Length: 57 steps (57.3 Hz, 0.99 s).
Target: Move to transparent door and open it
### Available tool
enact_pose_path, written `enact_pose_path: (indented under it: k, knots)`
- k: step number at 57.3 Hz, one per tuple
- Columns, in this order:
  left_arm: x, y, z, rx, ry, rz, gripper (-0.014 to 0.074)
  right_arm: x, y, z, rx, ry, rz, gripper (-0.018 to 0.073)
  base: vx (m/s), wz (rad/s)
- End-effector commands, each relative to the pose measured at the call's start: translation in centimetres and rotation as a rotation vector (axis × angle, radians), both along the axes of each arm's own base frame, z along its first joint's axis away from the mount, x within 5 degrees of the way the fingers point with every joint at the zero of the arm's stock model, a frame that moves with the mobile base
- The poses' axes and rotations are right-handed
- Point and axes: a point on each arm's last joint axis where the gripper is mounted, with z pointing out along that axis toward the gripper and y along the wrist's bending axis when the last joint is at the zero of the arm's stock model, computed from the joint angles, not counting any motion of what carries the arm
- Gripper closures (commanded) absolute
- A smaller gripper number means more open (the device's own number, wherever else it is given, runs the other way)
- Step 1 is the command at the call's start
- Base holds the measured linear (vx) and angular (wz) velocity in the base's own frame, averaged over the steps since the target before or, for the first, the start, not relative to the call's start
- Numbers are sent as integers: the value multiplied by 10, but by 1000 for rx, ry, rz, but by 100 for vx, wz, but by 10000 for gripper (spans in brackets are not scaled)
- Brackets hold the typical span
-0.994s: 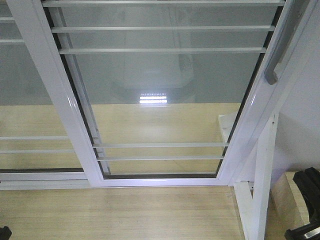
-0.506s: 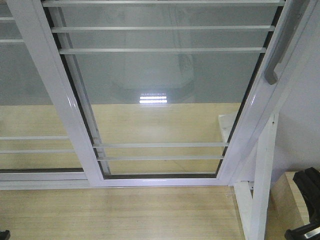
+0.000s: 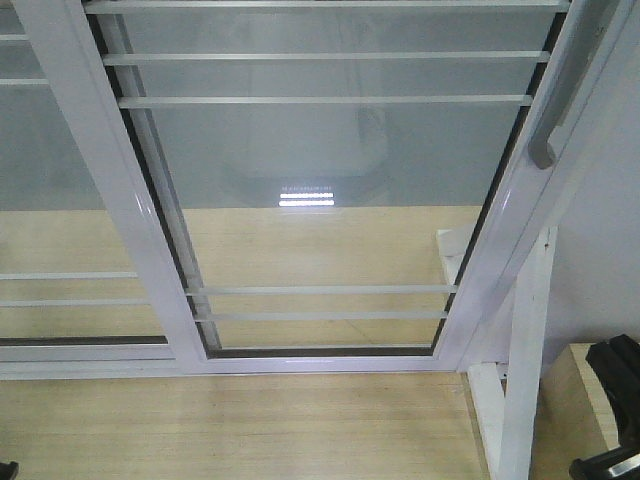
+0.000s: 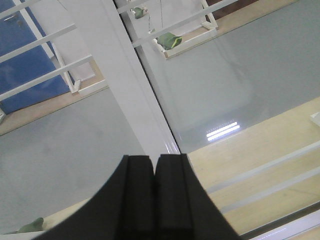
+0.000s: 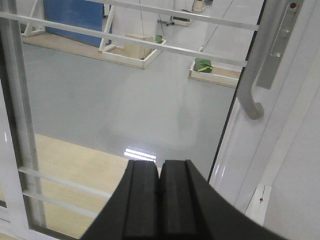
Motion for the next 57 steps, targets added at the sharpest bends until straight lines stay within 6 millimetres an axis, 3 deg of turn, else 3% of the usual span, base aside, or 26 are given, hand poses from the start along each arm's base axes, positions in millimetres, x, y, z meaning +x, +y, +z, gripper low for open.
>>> enact_pose_path:
  k: [1,15,27,37,57]
  knots:
    - [2,-2,-1,-7,-45,-17,596,2,0,3,5,-58,-6,559,0,0]
    - [1,-1,-5,-21,3,-9,596,2,0,3,-3,-60,-5,559,0,0]
    - [2,-5,17,-482,-175,-17,596,2,0,3,-3,-60,-4,559,0,0]
    - [1,-4,28,-488,-295,-35,596,2,0,3,-3,-60,-4,559,0,0]
    - [1,-4,28,-489,-302,-36,596,2,0,3,-2,-65,-5,559,0,0]
